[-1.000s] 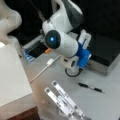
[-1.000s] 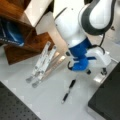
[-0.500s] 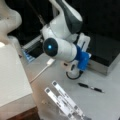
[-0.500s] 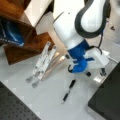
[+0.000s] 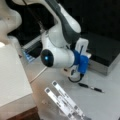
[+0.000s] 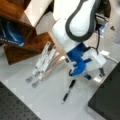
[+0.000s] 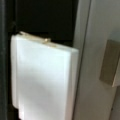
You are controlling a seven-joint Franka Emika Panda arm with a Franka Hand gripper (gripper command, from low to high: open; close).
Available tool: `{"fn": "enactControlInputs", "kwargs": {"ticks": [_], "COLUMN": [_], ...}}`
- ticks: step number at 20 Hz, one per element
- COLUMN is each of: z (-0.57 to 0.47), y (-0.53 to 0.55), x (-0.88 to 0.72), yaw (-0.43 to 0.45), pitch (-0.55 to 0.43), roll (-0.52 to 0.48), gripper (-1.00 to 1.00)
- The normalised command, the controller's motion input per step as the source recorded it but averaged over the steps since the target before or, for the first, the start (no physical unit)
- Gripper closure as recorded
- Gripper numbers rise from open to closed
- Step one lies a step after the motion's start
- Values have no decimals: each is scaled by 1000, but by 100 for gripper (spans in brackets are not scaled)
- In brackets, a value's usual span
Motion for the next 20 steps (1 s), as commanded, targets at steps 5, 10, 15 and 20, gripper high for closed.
{"fn": "enactControlInputs", "kwargs": {"ticks": [5,10,15,20], "z": [-92,-127,-96,-53], "y": [-183,-187,-130,-54], "x": [104,123,141,164], "yaw": [51,51,39,8], "pitch": [-61,-67,-69,-67], "roll": [452,349,250,199], "gripper": [-100,100,100,100]}}
